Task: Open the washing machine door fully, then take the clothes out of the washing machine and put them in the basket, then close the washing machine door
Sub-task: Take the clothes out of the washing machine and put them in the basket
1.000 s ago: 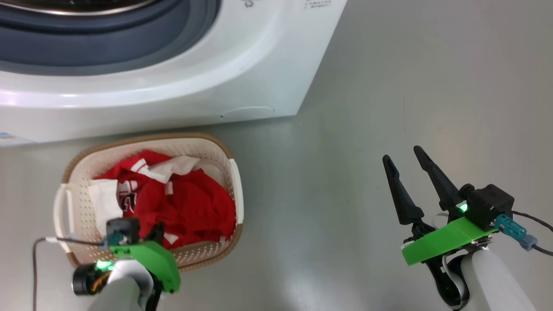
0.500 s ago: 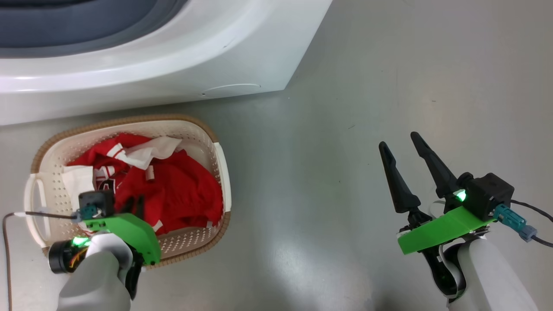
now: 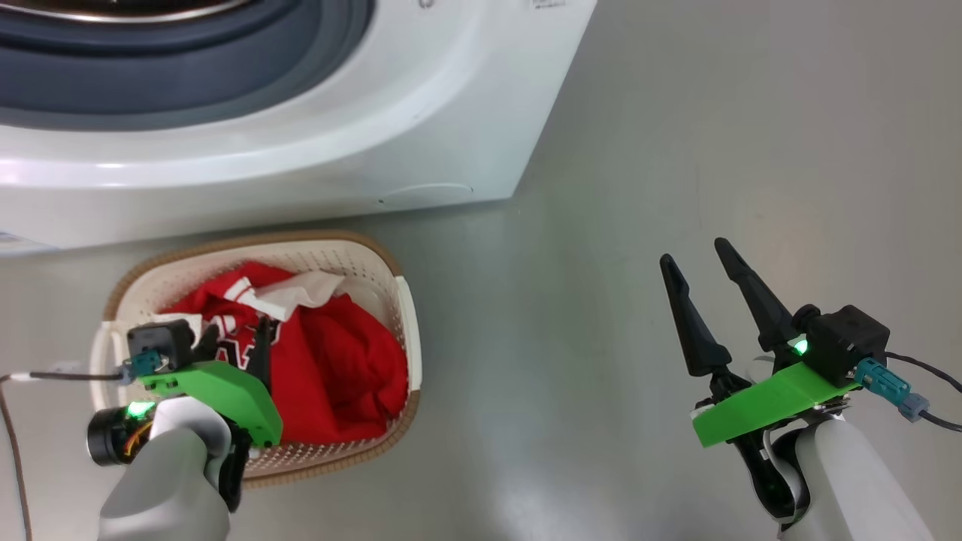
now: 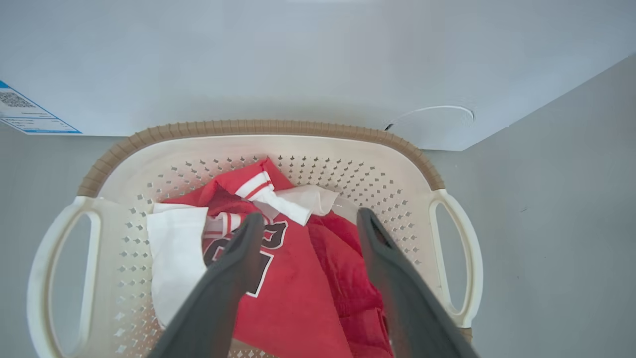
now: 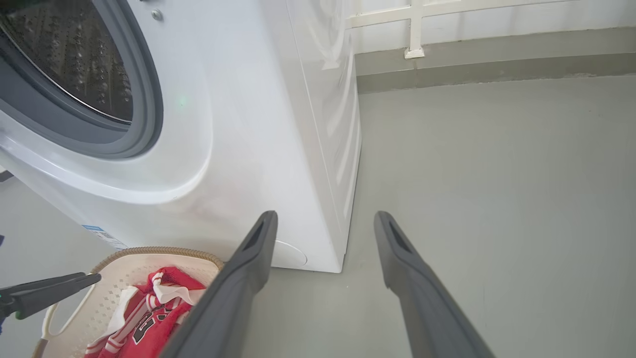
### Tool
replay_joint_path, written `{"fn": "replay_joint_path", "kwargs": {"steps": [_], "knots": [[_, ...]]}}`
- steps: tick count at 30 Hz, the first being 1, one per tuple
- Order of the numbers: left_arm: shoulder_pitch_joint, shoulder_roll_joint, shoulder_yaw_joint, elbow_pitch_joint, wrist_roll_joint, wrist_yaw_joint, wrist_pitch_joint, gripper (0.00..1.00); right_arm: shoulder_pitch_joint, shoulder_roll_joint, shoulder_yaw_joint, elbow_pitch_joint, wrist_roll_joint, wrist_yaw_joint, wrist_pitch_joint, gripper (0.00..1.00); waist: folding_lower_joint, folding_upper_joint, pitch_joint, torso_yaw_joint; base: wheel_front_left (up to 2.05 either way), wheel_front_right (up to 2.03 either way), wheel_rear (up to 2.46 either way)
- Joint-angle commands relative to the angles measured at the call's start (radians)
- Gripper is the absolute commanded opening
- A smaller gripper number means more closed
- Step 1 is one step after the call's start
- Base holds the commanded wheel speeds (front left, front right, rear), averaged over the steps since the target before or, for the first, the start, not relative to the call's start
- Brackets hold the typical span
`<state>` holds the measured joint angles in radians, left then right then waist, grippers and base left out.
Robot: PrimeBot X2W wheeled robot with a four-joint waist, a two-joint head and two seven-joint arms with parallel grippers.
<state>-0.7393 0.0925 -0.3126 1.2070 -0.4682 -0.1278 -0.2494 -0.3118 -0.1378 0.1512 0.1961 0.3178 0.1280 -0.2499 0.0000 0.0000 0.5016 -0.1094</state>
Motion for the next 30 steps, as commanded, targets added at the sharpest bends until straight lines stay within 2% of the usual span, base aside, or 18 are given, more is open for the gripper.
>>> {"fn": "replay_joint_path", "kwargs": {"steps": [1, 7, 14, 23, 30], "knots": [[0.042, 0.043, 0.038, -0.045, -0.004, -0.003, -0.012, 1.0, 0.021, -0.004, 0.017, -0.013, 0.002, 0.003, -0.012, 1.0, 0.0, 0.0, -0.049, 0.023, 0.0, 0.0, 0.0], [0.097, 0.048, 0.1, -0.185, 0.018, -0.003, -0.012, 1.0, 0.045, -0.018, 0.008, -0.001, 0.006, 0.003, -0.012, 1.0, 0.0, 0.0, -0.115, 0.045, 0.0, 0.0, 0.0], [0.15, 0.049, 0.168, -0.324, 0.095, 0.007, -0.012, 1.0, 0.072, -0.037, -0.011, 0.003, 0.009, 0.003, -0.012, 1.0, 0.0, 0.0, -0.178, 0.062, 0.0, 0.0, 0.0], [0.273, 0.024, 0.252, -0.547, 0.222, 0.011, -0.012, 1.0, 0.135, -0.057, -0.032, 0.009, 0.013, 0.003, -0.012, 1.0, 0.0, 0.0, -0.276, 0.077, 0.0, 0.0, 0.0], [0.391, 0.007, 0.313, -0.709, 0.276, 0.009, -0.012, 1.0, 0.19, -0.063, -0.052, 0.007, 0.017, 0.003, -0.012, 1.0, 0.0, 0.0, -0.338, 0.084, 0.0, 0.0, 0.0]]}}
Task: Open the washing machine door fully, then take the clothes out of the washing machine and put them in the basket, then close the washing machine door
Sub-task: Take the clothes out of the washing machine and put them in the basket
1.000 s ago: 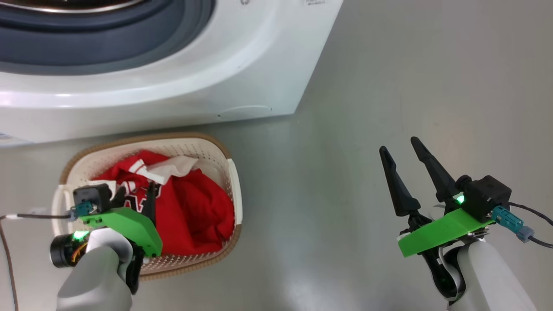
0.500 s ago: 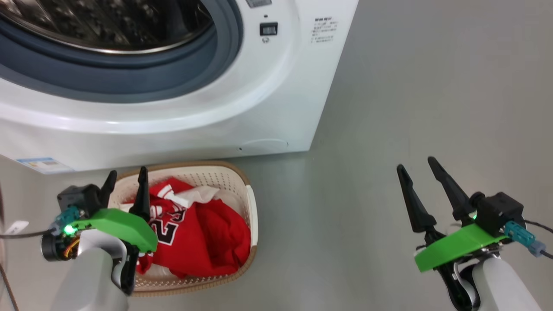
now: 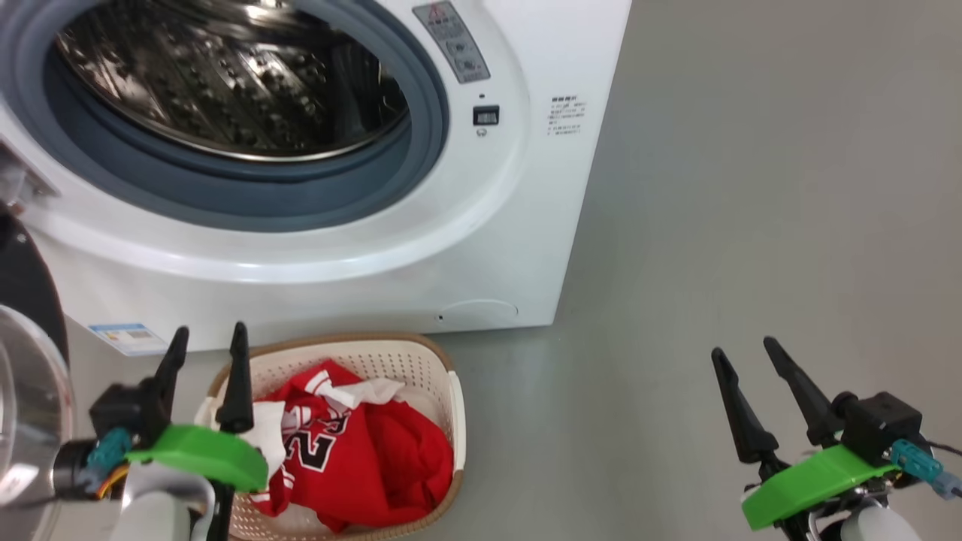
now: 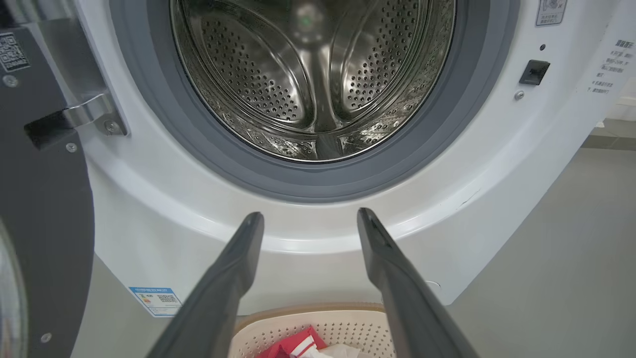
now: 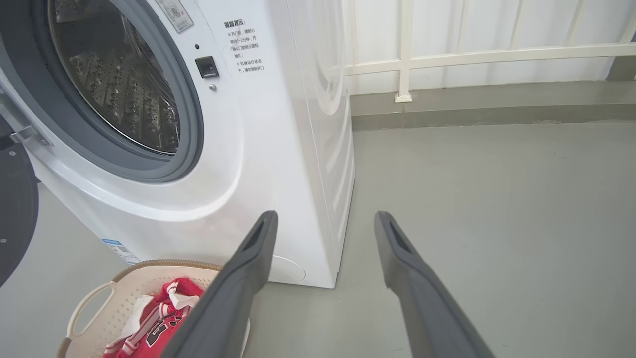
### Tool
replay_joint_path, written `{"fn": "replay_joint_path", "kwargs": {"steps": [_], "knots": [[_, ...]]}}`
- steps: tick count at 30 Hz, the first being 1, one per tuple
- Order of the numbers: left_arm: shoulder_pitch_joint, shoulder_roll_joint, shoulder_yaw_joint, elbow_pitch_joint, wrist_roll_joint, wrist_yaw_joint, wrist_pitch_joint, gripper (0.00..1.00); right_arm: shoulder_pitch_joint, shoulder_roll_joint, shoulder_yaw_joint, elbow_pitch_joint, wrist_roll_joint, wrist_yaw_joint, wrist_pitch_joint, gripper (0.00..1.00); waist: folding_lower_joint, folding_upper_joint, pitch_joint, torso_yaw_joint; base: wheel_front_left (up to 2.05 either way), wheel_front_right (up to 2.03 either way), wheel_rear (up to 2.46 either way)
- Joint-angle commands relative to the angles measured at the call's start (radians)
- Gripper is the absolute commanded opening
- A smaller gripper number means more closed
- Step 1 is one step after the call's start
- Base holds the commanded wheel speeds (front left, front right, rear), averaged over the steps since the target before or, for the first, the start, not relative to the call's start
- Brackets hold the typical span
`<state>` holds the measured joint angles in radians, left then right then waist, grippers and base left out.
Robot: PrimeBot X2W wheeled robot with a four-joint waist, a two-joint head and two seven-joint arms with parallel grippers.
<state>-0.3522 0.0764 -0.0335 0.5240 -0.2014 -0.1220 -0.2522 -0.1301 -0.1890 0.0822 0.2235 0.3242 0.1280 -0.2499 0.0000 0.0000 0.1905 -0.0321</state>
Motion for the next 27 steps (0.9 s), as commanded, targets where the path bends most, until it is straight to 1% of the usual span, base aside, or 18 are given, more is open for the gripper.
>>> {"fn": "replay_joint_path", "kwargs": {"steps": [1, 11, 17, 20, 27], "knots": [[0.021, 0.02, 0.04, -0.046, 0.013, 0.002, -0.009, 1.0, 0.016, -0.013, 0.016, -0.021, 0.012, 0.003, -0.012, 1.0, 0.0, 0.0, -0.034, 0.008, 0.0, 0.0, 0.0], [0.191, -0.006, 0.084, -0.217, 0.04, -0.001, -0.009, 1.0, 0.072, -0.024, -0.003, -0.027, 0.019, 0.003, -0.012, 1.0, 0.0, 0.0, -0.092, 0.016, 0.0, 0.0, 0.0], [0.29, -0.018, 0.112, -0.305, 0.033, 0.007, -0.009, 1.0, 0.094, -0.027, -0.009, -0.033, 0.019, 0.003, -0.012, 1.0, 0.0, 0.0, -0.111, 0.014, 0.0, 0.0, 0.0], [0.325, -0.022, 0.117, -0.334, 0.029, 0.008, -0.009, 1.0, 0.101, -0.028, -0.01, -0.038, 0.018, 0.003, -0.012, 1.0, 0.0, 0.0, -0.111, 0.016, 0.0, 0.0, 0.0], [0.324, -0.024, 0.119, -0.343, 0.022, 0.009, -0.01, 1.0, 0.098, -0.029, -0.009, -0.039, 0.016, 0.003, -0.012, 1.0, 0.0, 0.0, -0.103, 0.017, 0.0, 0.0, 0.0]]}}
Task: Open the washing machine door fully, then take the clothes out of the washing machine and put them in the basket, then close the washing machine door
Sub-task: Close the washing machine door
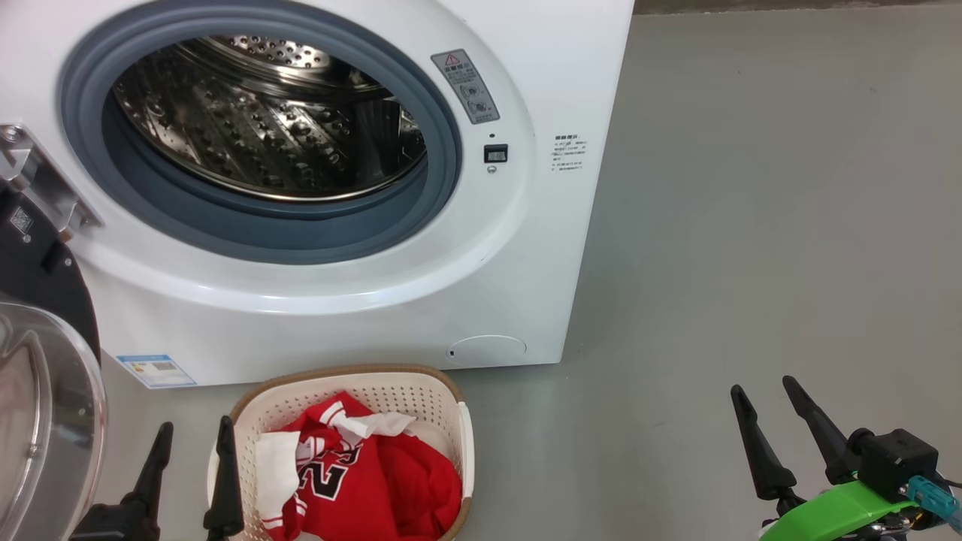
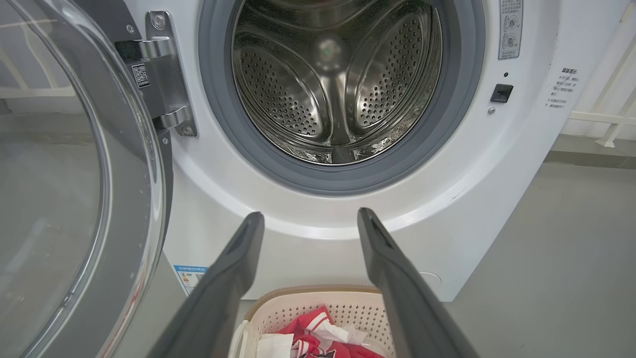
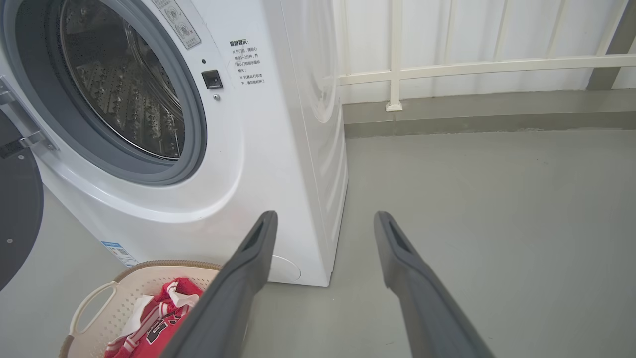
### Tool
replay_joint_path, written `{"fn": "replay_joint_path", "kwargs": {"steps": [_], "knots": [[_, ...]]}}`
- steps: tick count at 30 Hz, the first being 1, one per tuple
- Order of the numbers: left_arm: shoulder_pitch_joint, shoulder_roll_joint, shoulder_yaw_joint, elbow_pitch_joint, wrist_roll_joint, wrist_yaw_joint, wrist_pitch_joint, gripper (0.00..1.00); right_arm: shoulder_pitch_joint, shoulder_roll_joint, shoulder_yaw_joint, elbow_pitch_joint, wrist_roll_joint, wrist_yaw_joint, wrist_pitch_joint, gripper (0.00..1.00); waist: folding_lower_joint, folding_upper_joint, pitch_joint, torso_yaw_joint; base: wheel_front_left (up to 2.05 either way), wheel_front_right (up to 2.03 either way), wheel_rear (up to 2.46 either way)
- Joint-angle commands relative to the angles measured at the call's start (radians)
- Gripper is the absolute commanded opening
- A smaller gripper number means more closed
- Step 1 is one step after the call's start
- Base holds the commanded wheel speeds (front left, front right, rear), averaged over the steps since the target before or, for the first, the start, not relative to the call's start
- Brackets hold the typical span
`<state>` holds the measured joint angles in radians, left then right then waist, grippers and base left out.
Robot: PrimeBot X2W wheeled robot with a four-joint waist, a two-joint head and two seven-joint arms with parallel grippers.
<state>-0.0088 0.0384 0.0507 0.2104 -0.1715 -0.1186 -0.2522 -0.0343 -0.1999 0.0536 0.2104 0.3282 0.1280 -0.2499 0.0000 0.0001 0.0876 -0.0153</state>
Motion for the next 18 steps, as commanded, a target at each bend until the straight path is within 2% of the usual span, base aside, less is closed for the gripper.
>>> {"fn": "replay_joint_path", "kwargs": {"steps": [1, 13, 18], "knots": [[-0.02, 0.013, 0.035, -0.03, -0.007, 0.006, -0.01, 1.0, 0.002, -0.018, 0.02, -0.026, 0.012, 0.003, -0.012, 1.0, 0.0, -0.0001, 0.0, -0.001, 0.0, 0.0, 0.0], [-0.028, 0.012, 0.037, -0.036, -0.009, 0.003, -0.01, 1.0, -0.001, -0.019, 0.016, -0.026, 0.011, 0.003, -0.012, 1.0, 0.0, -0.0001, 0.002, 0.001, 0.0, 0.0, 0.0], [-0.029, 0.012, 0.034, -0.033, -0.01, 0.007, -0.01, 1.0, -0.004, -0.016, 0.016, -0.026, 0.009, 0.003, -0.012, 1.0, 0.0, -0.0001, 0.005, 0.002, -0.43, 0.43, 0.0]]}}
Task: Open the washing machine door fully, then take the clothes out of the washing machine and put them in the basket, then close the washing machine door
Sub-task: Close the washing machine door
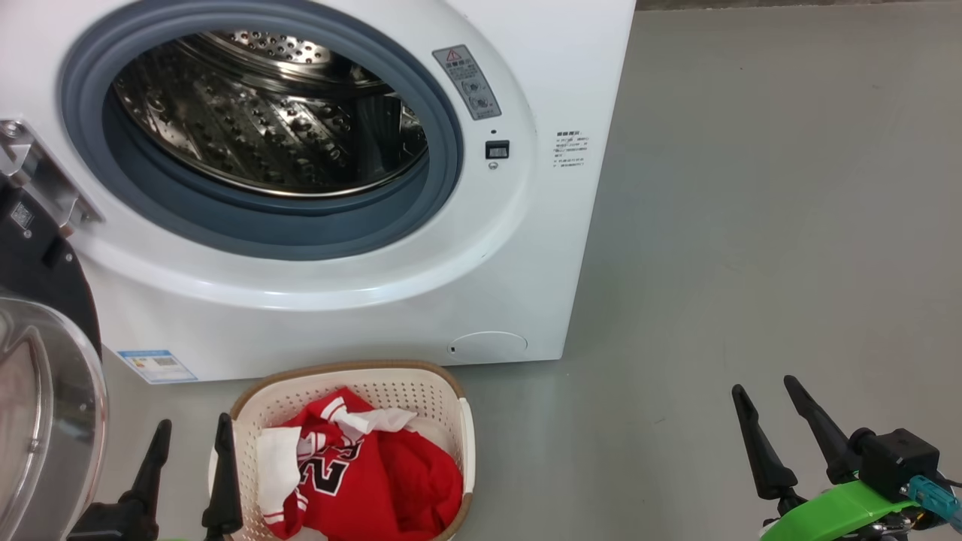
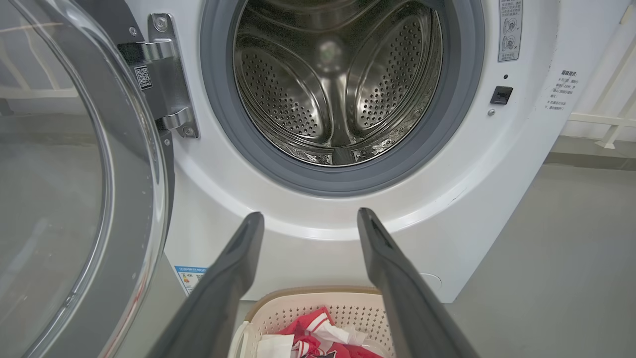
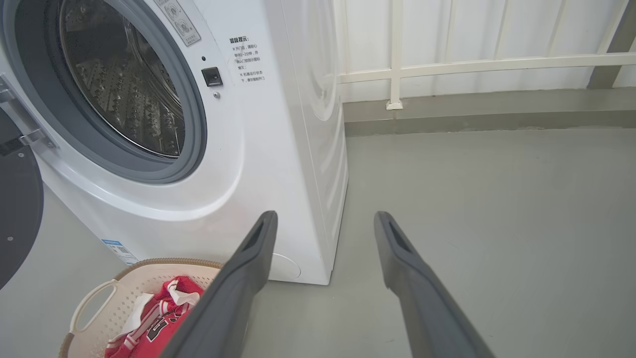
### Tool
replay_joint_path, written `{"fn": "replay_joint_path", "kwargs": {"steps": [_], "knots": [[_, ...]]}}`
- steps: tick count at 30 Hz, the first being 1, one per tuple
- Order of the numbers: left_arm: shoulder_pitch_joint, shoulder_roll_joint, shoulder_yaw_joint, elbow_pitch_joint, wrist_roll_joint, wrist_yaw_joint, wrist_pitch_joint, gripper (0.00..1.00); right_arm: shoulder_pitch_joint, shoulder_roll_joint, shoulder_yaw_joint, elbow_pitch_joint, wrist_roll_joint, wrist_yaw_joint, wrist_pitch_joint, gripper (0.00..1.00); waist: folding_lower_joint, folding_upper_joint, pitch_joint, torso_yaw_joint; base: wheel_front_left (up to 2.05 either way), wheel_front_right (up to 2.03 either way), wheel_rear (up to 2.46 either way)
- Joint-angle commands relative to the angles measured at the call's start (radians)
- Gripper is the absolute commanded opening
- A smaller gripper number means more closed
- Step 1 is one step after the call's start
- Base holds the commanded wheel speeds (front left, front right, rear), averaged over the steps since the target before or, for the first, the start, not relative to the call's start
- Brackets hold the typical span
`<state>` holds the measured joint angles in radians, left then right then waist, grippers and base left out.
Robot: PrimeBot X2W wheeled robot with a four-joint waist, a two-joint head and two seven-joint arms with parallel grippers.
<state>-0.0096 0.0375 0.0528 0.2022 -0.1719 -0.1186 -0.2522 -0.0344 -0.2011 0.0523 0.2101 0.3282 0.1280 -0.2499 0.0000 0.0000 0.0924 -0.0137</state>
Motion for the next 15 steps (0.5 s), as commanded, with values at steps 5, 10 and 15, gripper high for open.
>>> {"fn": "replay_joint_path", "kwargs": {"steps": [5, 10, 15], "knots": [[-0.025, 0.013, 0.028, -0.027, -0.012, 0.007, -0.01, 1.0, -0.003, -0.013, 0.017, -0.026, 0.007, 0.003, -0.012, 1.0, 0.0, 0.0, 0.0, 0.002, -1.11, 1.11, 0.0], [-0.025, 0.013, 0.023, -0.032, -0.013, 0.007, -0.01, 1.0, -0.003, -0.014, 0.017, -0.025, 0.007, 0.003, -0.012, 1.0, 0.0, 0.0, 0.003, 0.006, -1.76, 1.76, 0.0], [-0.026, 0.013, 0.02, -0.037, -0.016, 0.009, -0.01, 1.0, -0.009, -0.014, 0.017, -0.025, 0.007, 0.003, -0.012, 1.0, 0.0, 0.0, 0.01, 0.012, -1.49, 1.47, 0.03]]}}
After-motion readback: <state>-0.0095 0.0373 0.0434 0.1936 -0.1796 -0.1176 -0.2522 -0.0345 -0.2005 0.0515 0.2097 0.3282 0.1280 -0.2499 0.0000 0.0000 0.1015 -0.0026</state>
